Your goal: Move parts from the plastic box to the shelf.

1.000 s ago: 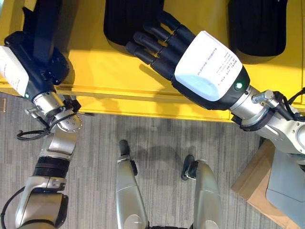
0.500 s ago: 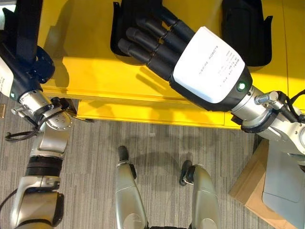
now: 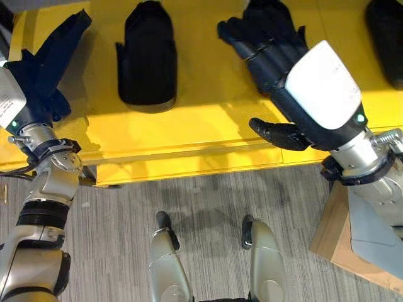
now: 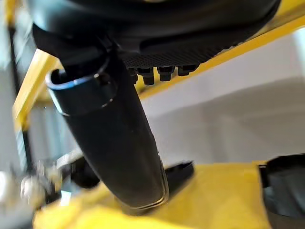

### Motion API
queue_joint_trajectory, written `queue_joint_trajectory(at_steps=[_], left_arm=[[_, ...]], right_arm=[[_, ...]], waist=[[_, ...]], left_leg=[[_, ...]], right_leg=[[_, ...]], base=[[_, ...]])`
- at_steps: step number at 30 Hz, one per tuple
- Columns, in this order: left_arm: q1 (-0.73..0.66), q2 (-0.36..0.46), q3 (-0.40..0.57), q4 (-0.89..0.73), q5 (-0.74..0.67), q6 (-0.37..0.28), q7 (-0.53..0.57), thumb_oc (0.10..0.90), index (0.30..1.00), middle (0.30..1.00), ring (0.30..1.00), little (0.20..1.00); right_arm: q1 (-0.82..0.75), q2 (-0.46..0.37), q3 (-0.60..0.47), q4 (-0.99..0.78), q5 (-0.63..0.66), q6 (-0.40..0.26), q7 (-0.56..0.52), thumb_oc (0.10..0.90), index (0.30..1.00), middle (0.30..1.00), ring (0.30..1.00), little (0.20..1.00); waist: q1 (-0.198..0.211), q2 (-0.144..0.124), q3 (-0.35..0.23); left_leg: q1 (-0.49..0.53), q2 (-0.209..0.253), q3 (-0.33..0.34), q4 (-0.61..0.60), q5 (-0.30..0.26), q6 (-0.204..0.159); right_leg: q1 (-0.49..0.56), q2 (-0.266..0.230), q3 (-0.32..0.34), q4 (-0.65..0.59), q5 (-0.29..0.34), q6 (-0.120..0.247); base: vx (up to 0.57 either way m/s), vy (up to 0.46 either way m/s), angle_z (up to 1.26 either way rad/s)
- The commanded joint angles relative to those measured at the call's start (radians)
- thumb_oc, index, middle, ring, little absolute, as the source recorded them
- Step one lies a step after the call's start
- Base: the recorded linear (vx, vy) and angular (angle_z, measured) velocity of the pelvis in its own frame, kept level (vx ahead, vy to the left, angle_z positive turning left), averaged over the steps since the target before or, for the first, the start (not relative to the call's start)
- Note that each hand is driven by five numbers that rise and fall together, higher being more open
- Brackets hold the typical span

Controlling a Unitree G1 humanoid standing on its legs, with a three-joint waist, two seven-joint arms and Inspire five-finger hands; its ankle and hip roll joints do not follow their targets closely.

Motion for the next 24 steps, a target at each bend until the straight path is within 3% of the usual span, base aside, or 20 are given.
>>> queue_joint_trajectory(at_steps=[1,2,4,7,9,10,11,12,14,15,18,24], left_arm=[[-0.019,0.038,0.029,-0.033,0.049,0.005,0.034,0.400,0.300,0.300,0.300,0.300],[0.007,0.025,0.028,-0.005,0.045,-0.010,0.026,0.400,0.300,0.300,0.300,0.300],[0.034,0.018,0.031,0.023,0.007,0.002,0.007,0.400,0.300,0.300,0.300,0.300],[0.090,0.002,0.054,0.066,-0.044,0.032,-0.011,0.400,0.300,0.300,0.300,0.300],[0.125,0.002,0.058,0.073,-0.086,0.039,-0.007,0.400,0.300,0.300,0.300,0.300],[0.186,-0.004,0.089,0.088,-0.126,0.043,0.001,0.400,0.300,0.300,0.300,0.300],[0.209,-0.019,0.098,0.077,-0.132,0.047,0.007,0.400,0.300,0.300,0.300,0.300],[0.216,-0.038,0.113,0.066,-0.120,0.053,-0.002,0.400,0.300,0.300,0.300,0.300],[0.215,-0.057,0.113,0.060,-0.135,0.058,0.000,0.400,0.300,0.300,0.300,0.300],[0.209,-0.106,0.110,0.037,-0.132,0.082,0.008,0.400,0.300,0.300,0.300,0.300],[0.193,-0.136,0.098,0.040,-0.154,0.090,0.052,0.400,0.300,0.300,0.300,0.300],[0.111,-0.135,0.071,0.105,-0.230,0.036,0.110,0.400,0.300,0.300,0.300,0.300]], right_arm=[[-0.019,0.035,-0.135,-0.101,0.133,-0.126,-0.113,0.900,1.000,1.000,1.000,1.000],[0.003,0.043,-0.152,-0.099,0.157,-0.151,-0.116,0.900,1.000,1.000,1.000,1.000],[-0.004,0.034,-0.151,-0.096,0.182,-0.170,-0.126,0.900,1.000,1.000,1.000,1.000],[-0.025,0.012,-0.158,-0.077,0.227,-0.177,-0.127,0.900,1.000,1.000,1.000,1.000],[-0.016,0.008,-0.166,-0.064,0.237,-0.200,-0.138,0.900,1.000,1.000,1.000,1.000],[0.016,0.000,-0.207,-0.060,0.284,-0.242,-0.136,0.900,1.000,1.000,1.000,1.000],[0.051,0.010,-0.235,-0.061,0.292,-0.262,-0.137,0.900,1.000,1.000,1.000,1.000],[0.111,0.018,-0.278,-0.060,0.307,-0.286,-0.137,0.900,1.000,1.000,1.000,1.000],[0.156,0.027,-0.313,-0.065,0.330,-0.298,-0.118,0.900,1.000,1.000,1.000,1.000],[0.201,0.050,-0.351,-0.074,0.329,-0.317,-0.109,0.900,1.000,1.000,1.000,1.000],[0.192,0.062,-0.352,-0.083,0.314,-0.307,-0.103,0.900,1.000,1.000,1.000,1.000],[0.065,0.015,-0.258,-0.098,0.253,-0.228,-0.150,0.900,1.000,1.000,1.000,1.000]], waist=[[-0.023,0.072,-0.129],[-0.036,0.071,-0.139],[-0.037,0.078,-0.147],[-0.083,0.095,-0.188],[-0.093,0.095,-0.207],[-0.111,0.104,-0.245],[-0.111,0.105,-0.252],[-0.121,0.107,-0.259],[-0.126,0.108,-0.255],[-0.124,0.112,-0.239],[-0.119,0.113,-0.220],[-0.098,0.096,-0.159]], left_leg=[[0.065,-0.055,0.065,-0.091,-0.027,0.060],[0.084,-0.051,0.082,-0.095,-0.022,0.054],[0.069,-0.044,0.002,-0.037,0.047,0.026],[0.158,0.046,-0.013,-0.030,0.085,0.024],[0.213,0.056,-0.016,-0.068,0.073,0.025],[0.297,0.046,0.005,-0.167,0.003,0.035],[0.284,0.059,0.006,-0.179,0.036,0.025],[0.286,0.060,0.045,-0.184,0.001,0.029],[0.272,0.056,0.066,-0.156,-0.017,0.029],[0.238,0.039,0.078,-0.102,-0.050,0.028],[0.212,0.030,0.074,-0.079,-0.063,0.021],[0.137,0.045,0.041,-0.053,-0.051,-0.002]], right_leg=[[0.069,0.024,-0.077,0.035,-0.074,-0.043],[0.097,0.010,-0.083,0.049,-0.095,-0.047],[0.124,0.009,-0.041,0.055,-0.110,-0.063],[0.101,-0.011,0.019,0.071,-0.104,-0.062],[0.089,-0.031,0.049,0.085,-0.110,-0.045],[0.056,-0.046,0.081,0.097,-0.106,-0.018],[0.055,-0.059,0.098,0.103,-0.112,-0.002],[0.059,-0.093,0.095,0.114,-0.122,0.012],[0.067,-0.119,0.093,0.114,-0.120,0.021],[0.067,-0.156,0.097,0.093,-0.086,0.042],[0.059,-0.183,0.101,0.064,-0.049,0.059],[0.036,-0.222,0.096,0.019,-0.004,0.066]], base=[[0.18,0.031,-0.18],[0.13,0.074,-0.07],[0.14,0.228,-0.02],[0.09,0.389,-0.15],[0.11,0.545,-0.25],[0.08,0.708,-0.39],[0.08,0.760,-0.42],[0.04,0.429,-0.45],[-0.04,0.291,-0.19],[-0.14,0.242,0.07],[-0.19,0.187,0.13],[-0.21,0.036,0.11]])
